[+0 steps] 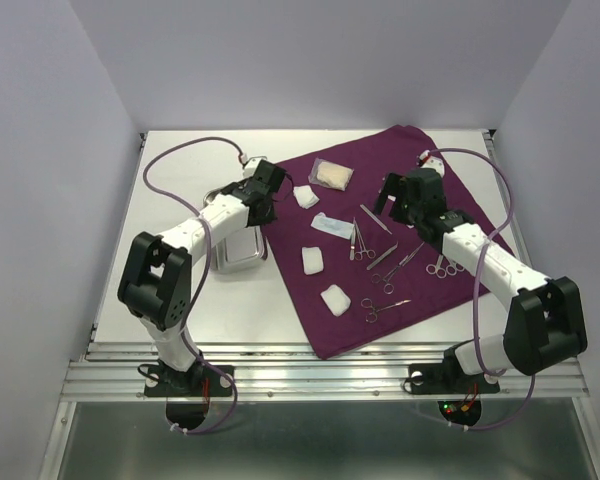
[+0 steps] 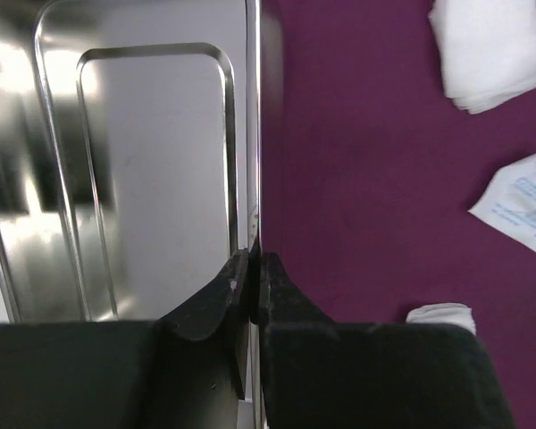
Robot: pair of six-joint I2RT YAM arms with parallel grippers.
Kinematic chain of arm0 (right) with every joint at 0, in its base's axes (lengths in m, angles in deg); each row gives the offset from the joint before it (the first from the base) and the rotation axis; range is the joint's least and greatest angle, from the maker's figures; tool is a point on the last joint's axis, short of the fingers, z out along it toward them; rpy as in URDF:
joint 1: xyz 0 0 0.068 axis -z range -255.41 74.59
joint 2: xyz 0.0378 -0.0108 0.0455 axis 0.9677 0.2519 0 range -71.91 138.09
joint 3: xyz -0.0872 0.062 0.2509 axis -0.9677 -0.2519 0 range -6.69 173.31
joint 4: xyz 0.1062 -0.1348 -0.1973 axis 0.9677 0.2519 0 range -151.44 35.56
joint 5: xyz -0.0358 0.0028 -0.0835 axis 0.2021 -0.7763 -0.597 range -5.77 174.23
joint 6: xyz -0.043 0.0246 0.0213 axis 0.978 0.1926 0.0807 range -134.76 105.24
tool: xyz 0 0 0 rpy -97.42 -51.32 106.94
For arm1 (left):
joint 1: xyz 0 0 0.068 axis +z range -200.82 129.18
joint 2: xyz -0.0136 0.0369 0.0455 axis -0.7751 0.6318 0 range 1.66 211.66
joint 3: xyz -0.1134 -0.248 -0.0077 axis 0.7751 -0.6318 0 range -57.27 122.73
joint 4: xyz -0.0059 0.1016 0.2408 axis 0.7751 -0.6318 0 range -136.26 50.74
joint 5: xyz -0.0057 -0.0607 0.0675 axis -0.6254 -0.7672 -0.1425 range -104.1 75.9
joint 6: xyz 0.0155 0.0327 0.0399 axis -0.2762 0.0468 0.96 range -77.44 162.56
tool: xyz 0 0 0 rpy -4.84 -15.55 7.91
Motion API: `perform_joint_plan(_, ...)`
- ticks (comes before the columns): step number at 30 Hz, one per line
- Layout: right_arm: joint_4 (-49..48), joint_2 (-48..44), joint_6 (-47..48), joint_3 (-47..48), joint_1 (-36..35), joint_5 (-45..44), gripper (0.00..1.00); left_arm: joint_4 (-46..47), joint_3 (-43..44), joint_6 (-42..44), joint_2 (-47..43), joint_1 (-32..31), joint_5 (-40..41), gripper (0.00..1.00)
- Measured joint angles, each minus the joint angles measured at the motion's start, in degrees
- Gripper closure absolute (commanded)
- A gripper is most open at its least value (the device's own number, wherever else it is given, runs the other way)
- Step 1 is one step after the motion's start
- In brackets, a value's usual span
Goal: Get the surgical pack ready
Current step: Pick up the container from the center of the board, then place the container at the center of the board.
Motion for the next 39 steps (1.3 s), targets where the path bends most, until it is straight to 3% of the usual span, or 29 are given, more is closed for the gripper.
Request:
perform_joint_plan(8, 0.2, -0.57, -0.07, -0.02, 0.0, -0.87, 0.0, 2.01, 7.1, 4.35, 6.19, -2.69, -1.95, 1.0)
perform_joint_plan(39, 4.2, -1.73, -3.85, -0.39, 0.0, -5.57, 0.0, 0.87, 10.08, 4.24, 12.76, -7.32, -3.37, 0.98)
